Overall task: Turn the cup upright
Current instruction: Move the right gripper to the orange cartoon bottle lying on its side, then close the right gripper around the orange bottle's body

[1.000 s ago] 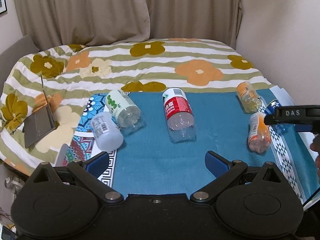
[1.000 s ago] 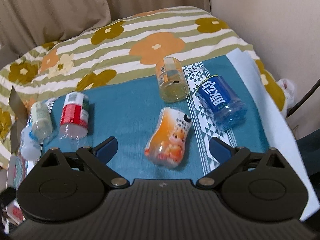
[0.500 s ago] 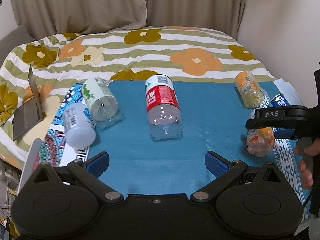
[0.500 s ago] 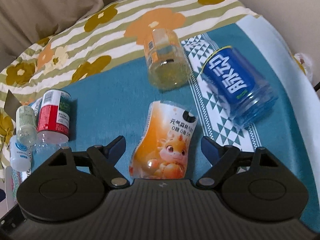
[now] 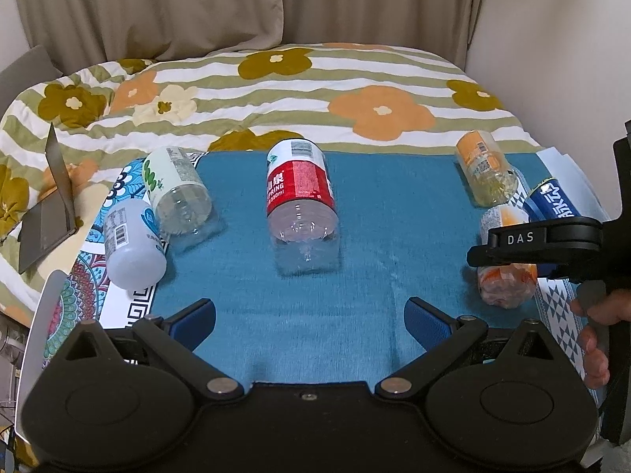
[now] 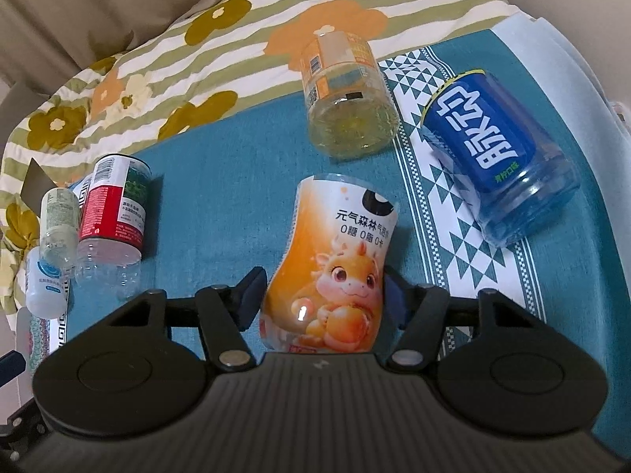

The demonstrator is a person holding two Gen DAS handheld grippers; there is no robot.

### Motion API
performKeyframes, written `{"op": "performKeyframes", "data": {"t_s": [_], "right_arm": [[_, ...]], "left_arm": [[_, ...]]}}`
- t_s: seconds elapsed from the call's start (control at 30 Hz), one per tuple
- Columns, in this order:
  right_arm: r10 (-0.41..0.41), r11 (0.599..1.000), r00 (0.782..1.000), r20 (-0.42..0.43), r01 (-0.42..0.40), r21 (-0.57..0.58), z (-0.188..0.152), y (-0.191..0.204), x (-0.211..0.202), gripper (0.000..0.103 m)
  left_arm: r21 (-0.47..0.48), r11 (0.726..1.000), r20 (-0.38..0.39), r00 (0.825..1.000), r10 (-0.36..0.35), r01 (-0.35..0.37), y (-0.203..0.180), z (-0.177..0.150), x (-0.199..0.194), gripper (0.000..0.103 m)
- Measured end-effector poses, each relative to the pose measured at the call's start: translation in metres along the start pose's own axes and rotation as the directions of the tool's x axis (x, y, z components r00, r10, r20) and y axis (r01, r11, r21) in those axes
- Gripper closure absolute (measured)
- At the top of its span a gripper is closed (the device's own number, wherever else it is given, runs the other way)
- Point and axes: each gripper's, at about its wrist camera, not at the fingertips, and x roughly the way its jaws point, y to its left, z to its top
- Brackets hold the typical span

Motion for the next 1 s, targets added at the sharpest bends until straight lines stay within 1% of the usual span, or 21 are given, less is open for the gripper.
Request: {"op": "performKeyframes", "data": {"t_s": [0.23,0.4,0.53,0.63,0.83,1.0], "right_arm": [[0.021,1.0,1.0,0.015,-0.02,-0.009,0.001,0.006,-0.015,0.026],[0.05,0.997,0.999,0.012,-0.049,-0.054,-0.004,0.025,-0.037,0.026],[0.078,0.991,0.997,-0.017,-0.079,-0.105,-0.02,0.047,-0.05,0.026],[0.078,0.988,0.996,-0.038,-0.082,-0.134,-0.039,0.066,-0.051,0.026],[0.06,0.984,0.996,-0.06,-0.069,-0.165,-0.073,0.094,-0.045,0.026],[0.033,0.979,0.997,-0.064,-0.045,-0.199,-0.092,0.111,-0.038,0.026]], "left_arm": [[-0.001,1.0,0.011,1.0,0.002,-0.002,0.008,0.001,-0.008,0.0],[-0.017,1.0,0.028,1.0,0.007,-0.007,0.024,-0.001,-0.021,0.0],[-0.028,1.0,0.031,0.999,0.011,-0.01,0.041,-0.006,-0.029,0.0],[-0.035,0.999,0.028,1.0,0.01,-0.009,0.055,-0.012,-0.034,0.0],[-0.034,0.999,0.011,1.0,0.001,0.0,0.084,-0.028,-0.036,0.0],[-0.026,1.0,-0.004,1.0,-0.01,0.01,0.099,-0.041,-0.037,0.0]]}}
